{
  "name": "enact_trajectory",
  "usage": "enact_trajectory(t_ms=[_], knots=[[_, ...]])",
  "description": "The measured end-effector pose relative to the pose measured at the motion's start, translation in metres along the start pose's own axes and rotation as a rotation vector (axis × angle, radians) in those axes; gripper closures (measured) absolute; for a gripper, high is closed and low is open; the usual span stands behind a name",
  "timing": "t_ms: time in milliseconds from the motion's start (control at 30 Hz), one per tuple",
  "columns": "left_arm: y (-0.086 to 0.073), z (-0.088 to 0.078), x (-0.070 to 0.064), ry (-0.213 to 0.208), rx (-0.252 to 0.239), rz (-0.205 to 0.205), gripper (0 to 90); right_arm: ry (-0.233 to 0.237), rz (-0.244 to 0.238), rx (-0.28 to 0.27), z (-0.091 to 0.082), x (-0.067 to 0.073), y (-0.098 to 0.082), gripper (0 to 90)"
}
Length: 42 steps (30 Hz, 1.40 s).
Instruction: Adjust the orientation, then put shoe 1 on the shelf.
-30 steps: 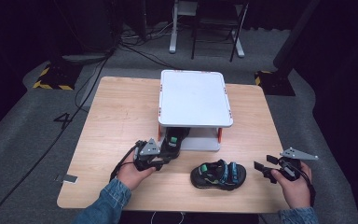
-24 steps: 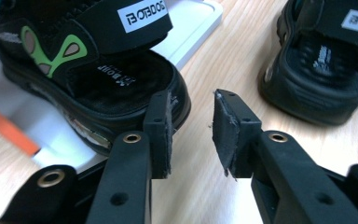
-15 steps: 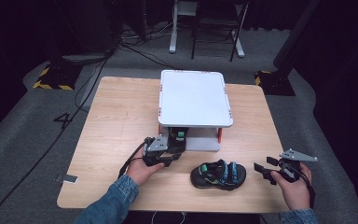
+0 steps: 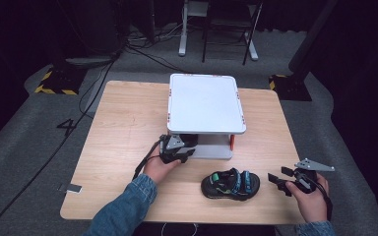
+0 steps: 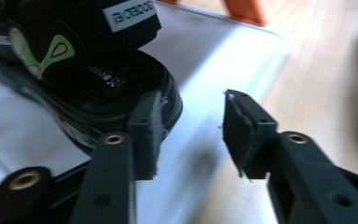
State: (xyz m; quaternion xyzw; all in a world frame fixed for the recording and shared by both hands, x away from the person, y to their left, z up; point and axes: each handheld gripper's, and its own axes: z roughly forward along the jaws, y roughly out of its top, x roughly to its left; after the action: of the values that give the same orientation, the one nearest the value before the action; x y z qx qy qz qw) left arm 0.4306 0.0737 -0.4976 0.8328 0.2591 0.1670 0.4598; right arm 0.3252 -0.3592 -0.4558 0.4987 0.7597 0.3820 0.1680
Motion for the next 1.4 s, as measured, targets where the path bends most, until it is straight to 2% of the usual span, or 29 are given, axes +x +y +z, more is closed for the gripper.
enact_trajectory(t_ms=[33,167,267,333,533,633,667,700,767,800,867,967,1267,1400], knots=[[0.000,0.001,0.001,-0.007,-0.005,-0.022,52.8,-0.001,0.006,0.001,-0.001,0.000,-0.001,31.7],[0.002,0.004,0.004,-0.071,-0.011,-0.031,49.1,-0.008,0.012,0.001,-0.004,-0.001,-0.003,31.8],[0.003,0.005,0.001,-0.085,-0.026,-0.017,43.1,-0.011,0.013,0.002,-0.005,-0.001,-0.005,31.7],[0.004,0.005,-0.001,-0.110,-0.065,-0.014,39.2,-0.008,0.013,0.004,-0.004,0.000,-0.005,31.7],[0.003,-0.008,-0.006,-0.125,-0.088,-0.049,33.3,-0.002,0.008,0.001,-0.002,0.000,0.000,31.7],[0.002,-0.023,-0.007,-0.122,-0.079,-0.046,31.1,0.009,-0.002,-0.006,0.001,0.001,0.005,31.7],[0.002,-0.028,-0.008,-0.123,-0.049,-0.078,30.8,0.013,-0.009,-0.007,0.003,0.002,0.006,31.7],[0.000,-0.036,-0.009,-0.120,-0.020,-0.090,29.2,0.019,-0.010,-0.004,0.004,0.002,0.007,31.7],[-0.004,-0.053,-0.011,-0.079,-0.023,-0.077,30.1,0.028,-0.023,-0.006,0.008,0.004,0.012,31.7],[-0.005,-0.059,-0.011,-0.073,-0.021,-0.082,30.7,0.033,-0.029,-0.006,0.009,0.005,0.014,31.7],[-0.007,-0.075,-0.012,-0.066,-0.036,-0.107,30.8,0.041,-0.039,-0.013,0.012,0.008,0.020,31.6],[-0.010,-0.101,-0.011,-0.023,-0.039,-0.130,30.3,0.060,-0.057,-0.019,0.016,0.014,0.028,31.6],[-0.021,-0.156,-0.007,0.095,-0.027,-0.156,30.0,0.115,-0.139,-0.044,0.023,0.037,0.050,31.5],[-0.029,-0.180,0.000,0.143,-0.024,-0.204,30.0,0.137,-0.168,-0.065,0.022,0.049,0.059,31.5]])
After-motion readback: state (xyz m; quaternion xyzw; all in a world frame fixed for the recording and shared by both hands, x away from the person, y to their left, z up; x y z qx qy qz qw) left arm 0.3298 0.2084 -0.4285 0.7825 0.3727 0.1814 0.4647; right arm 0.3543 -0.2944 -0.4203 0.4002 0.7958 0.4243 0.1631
